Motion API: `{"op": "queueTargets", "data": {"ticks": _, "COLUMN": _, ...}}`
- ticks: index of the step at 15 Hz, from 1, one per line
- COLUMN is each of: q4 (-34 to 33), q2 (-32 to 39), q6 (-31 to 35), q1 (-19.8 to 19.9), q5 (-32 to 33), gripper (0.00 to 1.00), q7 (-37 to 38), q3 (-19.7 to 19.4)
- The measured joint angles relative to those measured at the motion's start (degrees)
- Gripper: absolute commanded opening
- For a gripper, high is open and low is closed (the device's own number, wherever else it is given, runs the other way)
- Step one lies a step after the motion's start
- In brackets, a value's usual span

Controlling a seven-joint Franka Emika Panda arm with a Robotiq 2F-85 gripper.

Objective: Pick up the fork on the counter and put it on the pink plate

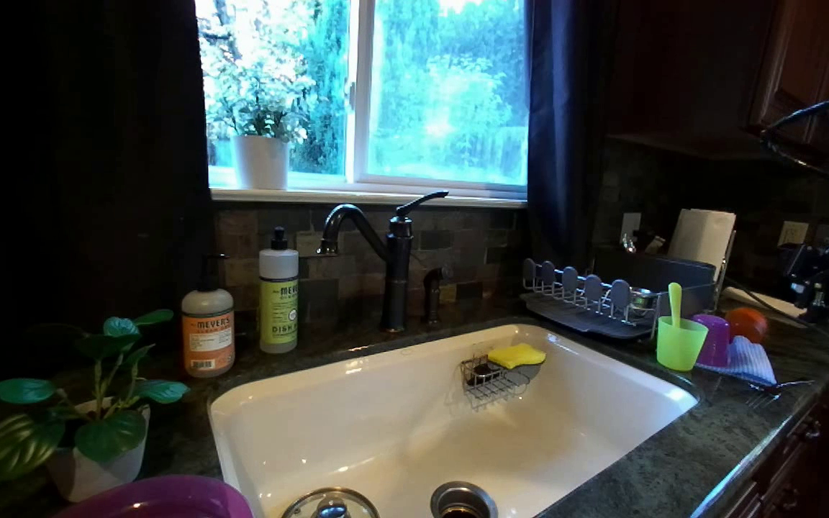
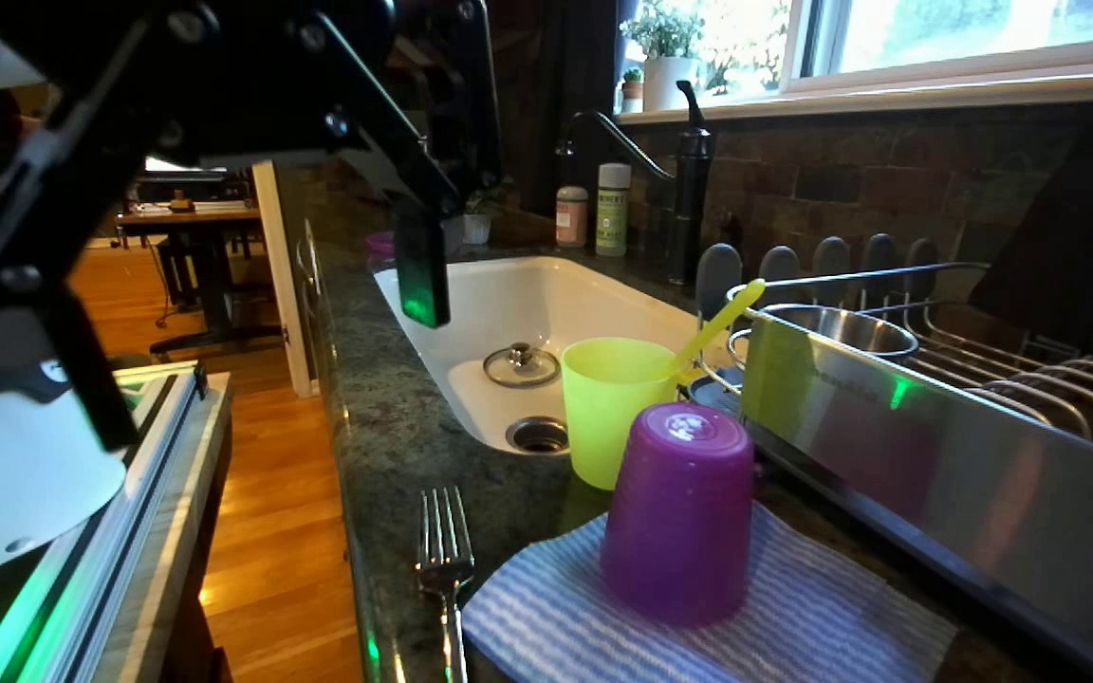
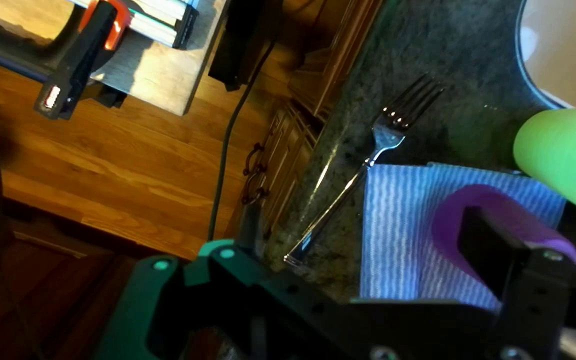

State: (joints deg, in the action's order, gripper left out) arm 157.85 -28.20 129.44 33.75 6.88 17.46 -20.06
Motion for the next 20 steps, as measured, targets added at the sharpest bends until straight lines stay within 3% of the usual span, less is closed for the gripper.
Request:
{"op": "queueTargets", "data": {"ticks": 7, "q4": 0.03, "q2": 11.94, "q6": 13.0, "q1": 0.22, "q5": 0.05, "gripper": 1.0, "q7": 13.46, "q3": 4.98}}
{"op": "queueTargets", "data": {"ticks": 13, "q4": -0.42, "q2": 13.52, "q6": 13.62, "q1": 0.21, "q5": 0.11, "gripper": 1.0, "q7": 15.96, "q3": 5.05}}
{"op": "queueTargets", "data": {"ticks": 15, "q4": -0.43, "q2": 13.83, "q6": 14.75, "q1": 0.66, "q5": 1.66, "gripper": 1.0, "q7": 21.01, "q3": 5.48}}
{"op": "queueTargets", "data": {"ticks": 20, "q4": -0.4, "q2": 17.27, "q6": 19.35, "q1": 0.76, "q5": 3.07, "gripper": 0.8, "q7": 31.87, "q3": 5.87}}
